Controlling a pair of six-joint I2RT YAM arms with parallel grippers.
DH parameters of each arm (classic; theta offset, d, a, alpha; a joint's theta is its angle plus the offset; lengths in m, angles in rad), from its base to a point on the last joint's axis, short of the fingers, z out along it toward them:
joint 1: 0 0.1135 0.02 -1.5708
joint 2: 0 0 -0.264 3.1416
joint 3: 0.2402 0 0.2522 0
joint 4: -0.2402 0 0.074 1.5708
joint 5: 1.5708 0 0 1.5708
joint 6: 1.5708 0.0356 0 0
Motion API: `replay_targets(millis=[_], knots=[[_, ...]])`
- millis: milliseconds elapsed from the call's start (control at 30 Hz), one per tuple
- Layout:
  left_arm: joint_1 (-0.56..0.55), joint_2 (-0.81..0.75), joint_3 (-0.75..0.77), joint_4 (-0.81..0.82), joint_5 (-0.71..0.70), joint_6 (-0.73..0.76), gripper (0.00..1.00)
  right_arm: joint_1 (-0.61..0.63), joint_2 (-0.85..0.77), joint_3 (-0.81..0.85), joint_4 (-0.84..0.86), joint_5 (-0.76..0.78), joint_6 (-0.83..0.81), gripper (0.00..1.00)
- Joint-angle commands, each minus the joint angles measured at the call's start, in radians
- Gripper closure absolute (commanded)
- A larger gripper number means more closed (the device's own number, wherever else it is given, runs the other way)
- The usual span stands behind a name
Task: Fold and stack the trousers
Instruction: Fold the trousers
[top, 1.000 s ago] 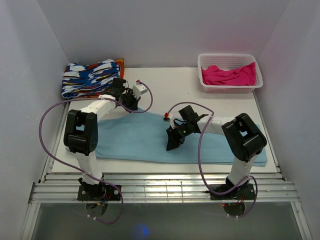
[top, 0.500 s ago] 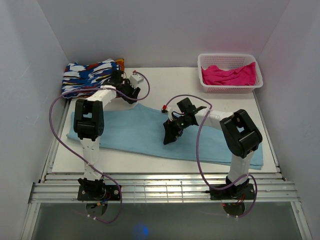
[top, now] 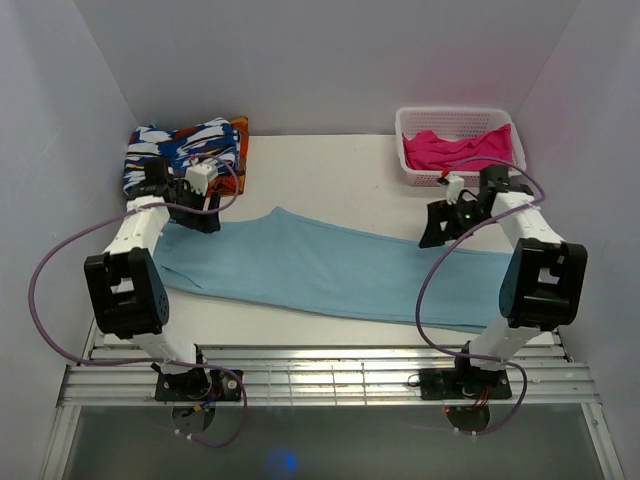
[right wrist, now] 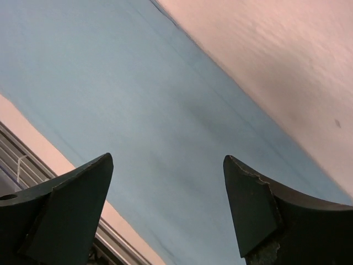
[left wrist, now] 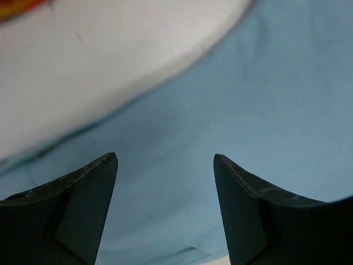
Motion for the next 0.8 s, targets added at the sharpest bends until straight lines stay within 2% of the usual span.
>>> replay_targets(millis=[0,133,267,300,433,600,667,767], knots=[[-0.02,-0.097,-0.177,-0.014,-0.048,-0.005,0.19,-0.102,-0.058,-0.066,-0.219,0.109,-0.113,0.14],[-0.002,-0.131,-0.306,0.014,-0.073,-0.043,0.2,-0.163,-0.047,-0.142,-0.202,0.237,-0.133,0.14],[0.001,-0.15,-0.33,0.012,-0.061,-0.114,0.2,-0.174,0.049,-0.156,-0.083,0.307,-0.13,0.16],[0.001,-0.159,-0.331,0.006,-0.058,-0.126,0.2,-0.174,0.125,-0.11,-0.072,0.32,-0.122,0.16],[0.003,-0.182,-0.336,-0.001,-0.021,-0.177,0.2,-0.17,0.255,0.072,-0.044,0.314,-0.09,0.18],[0.003,-0.193,-0.33,0.006,-0.007,-0.243,0.19,-0.118,0.394,0.327,-0.116,0.278,-0.066,0.18],[0.003,-0.191,-0.325,0.006,0.002,-0.271,0.19,-0.107,0.393,0.389,-0.145,0.263,-0.061,0.18],[0.003,-0.196,-0.32,0.006,-0.024,-0.275,0.18,-0.113,0.301,0.359,-0.164,0.234,-0.062,0.16]])
